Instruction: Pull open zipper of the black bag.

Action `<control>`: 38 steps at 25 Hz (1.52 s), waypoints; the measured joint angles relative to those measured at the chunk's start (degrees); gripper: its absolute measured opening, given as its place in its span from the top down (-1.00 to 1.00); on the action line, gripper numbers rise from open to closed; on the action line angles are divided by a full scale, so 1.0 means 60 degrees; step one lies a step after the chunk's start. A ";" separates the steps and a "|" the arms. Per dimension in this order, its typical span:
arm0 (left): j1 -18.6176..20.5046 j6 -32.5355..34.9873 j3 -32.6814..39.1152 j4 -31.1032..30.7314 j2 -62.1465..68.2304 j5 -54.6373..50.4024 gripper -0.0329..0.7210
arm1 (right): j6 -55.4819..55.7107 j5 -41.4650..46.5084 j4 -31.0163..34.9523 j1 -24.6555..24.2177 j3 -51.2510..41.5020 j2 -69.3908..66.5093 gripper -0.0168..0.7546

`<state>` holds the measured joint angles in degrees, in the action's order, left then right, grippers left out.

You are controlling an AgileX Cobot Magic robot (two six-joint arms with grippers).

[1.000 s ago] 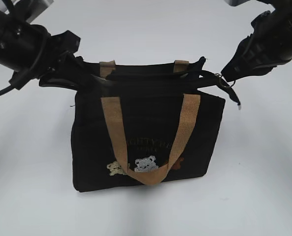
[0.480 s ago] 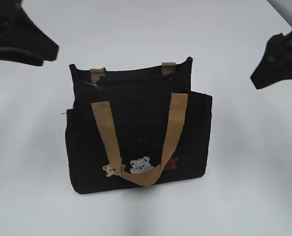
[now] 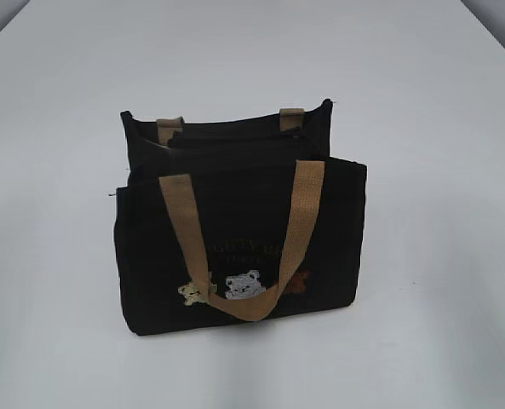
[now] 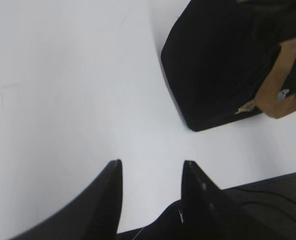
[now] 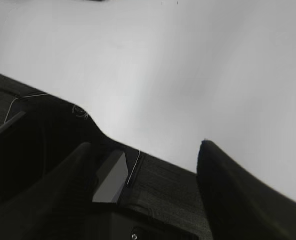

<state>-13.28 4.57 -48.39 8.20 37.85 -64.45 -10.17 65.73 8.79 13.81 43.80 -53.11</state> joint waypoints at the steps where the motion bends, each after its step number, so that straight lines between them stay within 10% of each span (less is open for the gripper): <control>1: 0.0000 -0.0046 0.0393 -0.0084 -0.0544 -0.0047 0.12 | 0.0024 0.0148 0.0000 0.0000 -0.0270 0.0540 -0.33; 15: 0.0000 -0.0116 0.2904 -0.0584 -0.6108 0.0306 0.12 | 0.0046 0.0555 -0.0199 0.0000 -0.2273 0.7026 -0.33; 38: 0.0000 -0.0116 0.3035 -0.0498 -0.6044 0.0615 0.12 | 0.0046 -0.0469 -0.0051 0.0000 -0.2664 0.7353 -0.33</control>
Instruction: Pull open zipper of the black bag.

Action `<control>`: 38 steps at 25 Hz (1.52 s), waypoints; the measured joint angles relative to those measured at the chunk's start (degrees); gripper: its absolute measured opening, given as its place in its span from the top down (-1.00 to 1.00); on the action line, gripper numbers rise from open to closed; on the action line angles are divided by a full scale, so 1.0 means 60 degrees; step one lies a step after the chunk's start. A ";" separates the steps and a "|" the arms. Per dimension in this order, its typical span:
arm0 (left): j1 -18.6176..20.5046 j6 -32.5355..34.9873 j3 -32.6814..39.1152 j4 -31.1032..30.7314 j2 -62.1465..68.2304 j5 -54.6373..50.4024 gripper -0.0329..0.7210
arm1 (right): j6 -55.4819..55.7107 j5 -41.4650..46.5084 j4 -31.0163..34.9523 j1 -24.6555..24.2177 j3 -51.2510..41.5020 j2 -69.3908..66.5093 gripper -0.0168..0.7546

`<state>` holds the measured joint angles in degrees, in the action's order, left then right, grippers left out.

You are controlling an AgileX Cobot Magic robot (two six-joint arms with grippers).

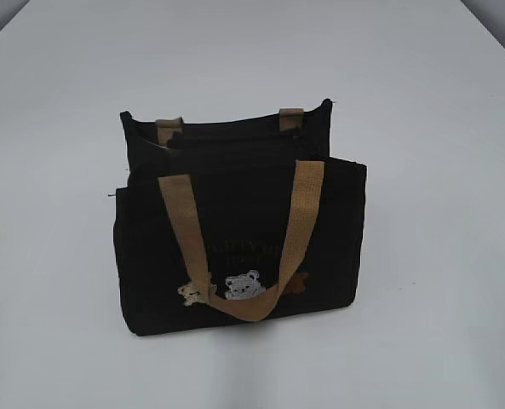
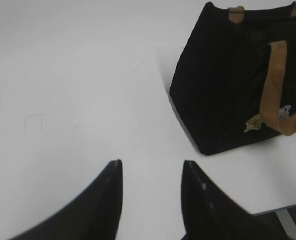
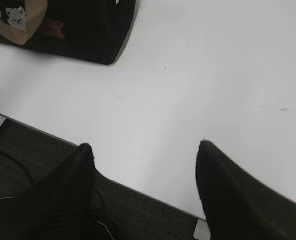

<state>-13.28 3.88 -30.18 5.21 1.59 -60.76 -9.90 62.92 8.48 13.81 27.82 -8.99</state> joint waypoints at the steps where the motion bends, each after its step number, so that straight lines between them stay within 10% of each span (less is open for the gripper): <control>1: 0.0000 0.0000 0.0000 0.0000 0.0000 0.0000 0.12 | 0.0000 0.0000 0.0000 0.0000 0.0000 0.0000 -0.33; 15: 0.1957 0.0000 0.0000 0.0010 -0.0127 0.0010 0.16 | 0.0000 -0.0021 0.0063 -0.1534 0.0000 0.1304 -0.33; 38: 0.1989 0.0000 0.0000 0.0002 -0.0357 0.0002 0.27 | 0.0000 -0.0020 0.0103 -0.1554 0.0000 0.1561 -0.33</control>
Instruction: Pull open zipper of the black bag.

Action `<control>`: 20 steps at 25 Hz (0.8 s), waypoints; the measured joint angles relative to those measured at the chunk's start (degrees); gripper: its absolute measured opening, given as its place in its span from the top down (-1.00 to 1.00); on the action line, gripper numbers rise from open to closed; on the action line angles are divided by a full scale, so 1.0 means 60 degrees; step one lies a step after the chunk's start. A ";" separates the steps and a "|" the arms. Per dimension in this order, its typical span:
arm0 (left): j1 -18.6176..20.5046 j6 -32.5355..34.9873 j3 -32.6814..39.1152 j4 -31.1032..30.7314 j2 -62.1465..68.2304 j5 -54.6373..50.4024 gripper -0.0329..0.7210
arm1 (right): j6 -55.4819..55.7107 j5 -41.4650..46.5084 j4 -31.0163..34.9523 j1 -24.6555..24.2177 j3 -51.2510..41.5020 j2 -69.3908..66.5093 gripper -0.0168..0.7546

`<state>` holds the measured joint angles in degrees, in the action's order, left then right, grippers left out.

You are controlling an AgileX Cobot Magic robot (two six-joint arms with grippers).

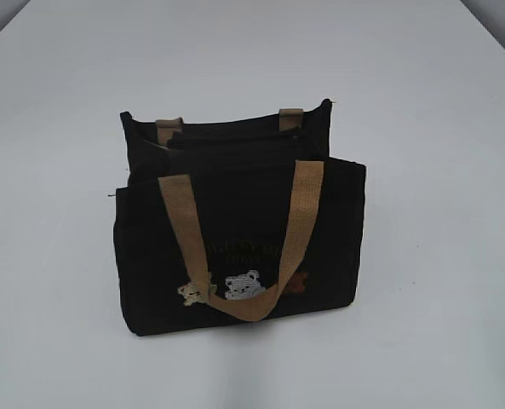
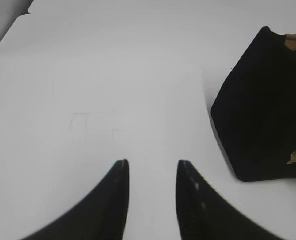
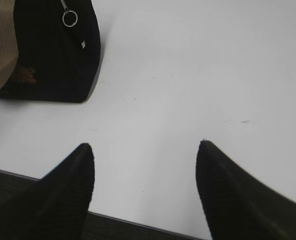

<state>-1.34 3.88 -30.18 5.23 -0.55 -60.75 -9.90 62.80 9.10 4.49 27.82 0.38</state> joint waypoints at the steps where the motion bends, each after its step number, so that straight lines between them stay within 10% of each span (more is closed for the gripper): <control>1: 0.0000 0.0000 0.0000 0.0000 0.0000 0.0000 0.27 | 0.0000 0.0000 0.0000 0.0000 0.0000 0.0000 -0.33; 20: 0.0000 0.0000 0.0000 0.0000 0.0000 0.0000 0.27 | 0.0597 0.0000 -0.0623 0.0000 0.0000 0.0000 -0.33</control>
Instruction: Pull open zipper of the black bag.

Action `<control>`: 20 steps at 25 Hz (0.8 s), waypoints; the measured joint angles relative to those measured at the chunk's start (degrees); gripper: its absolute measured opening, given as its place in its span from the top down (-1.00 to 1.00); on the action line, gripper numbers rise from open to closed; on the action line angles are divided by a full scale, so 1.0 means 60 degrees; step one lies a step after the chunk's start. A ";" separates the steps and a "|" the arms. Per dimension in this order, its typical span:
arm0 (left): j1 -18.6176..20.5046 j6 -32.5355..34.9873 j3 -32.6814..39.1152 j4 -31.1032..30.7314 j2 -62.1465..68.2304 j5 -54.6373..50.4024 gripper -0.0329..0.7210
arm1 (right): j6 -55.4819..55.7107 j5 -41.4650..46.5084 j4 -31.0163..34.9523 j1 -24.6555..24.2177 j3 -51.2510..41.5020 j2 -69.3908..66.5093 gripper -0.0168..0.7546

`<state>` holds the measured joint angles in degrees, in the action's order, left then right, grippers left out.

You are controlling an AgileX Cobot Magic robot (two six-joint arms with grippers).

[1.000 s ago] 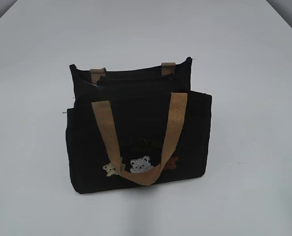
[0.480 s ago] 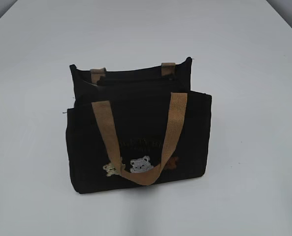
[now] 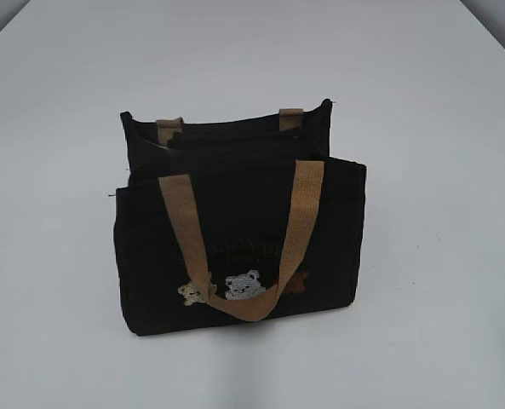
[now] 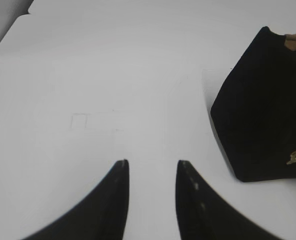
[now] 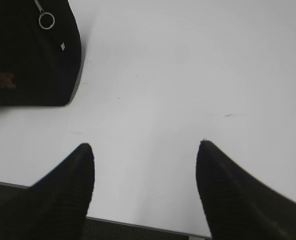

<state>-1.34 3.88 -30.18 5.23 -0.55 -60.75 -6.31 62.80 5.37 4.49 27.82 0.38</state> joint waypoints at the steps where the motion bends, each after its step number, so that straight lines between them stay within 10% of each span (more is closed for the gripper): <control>1: 0.0000 0.0000 0.0000 0.0000 0.0000 0.0000 0.27 | 0.0011 0.0000 0.0000 0.0000 0.0000 0.0000 -0.33; 20: 0.0000 -0.0008 0.0000 0.0000 0.0000 0.0000 0.27 | 0.0043 0.0000 0.0092 -0.0973 0.0000 0.0000 -0.33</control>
<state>-1.34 3.83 -30.18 5.23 -0.55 -60.75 -6.06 62.80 5.92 -1.35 27.82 0.38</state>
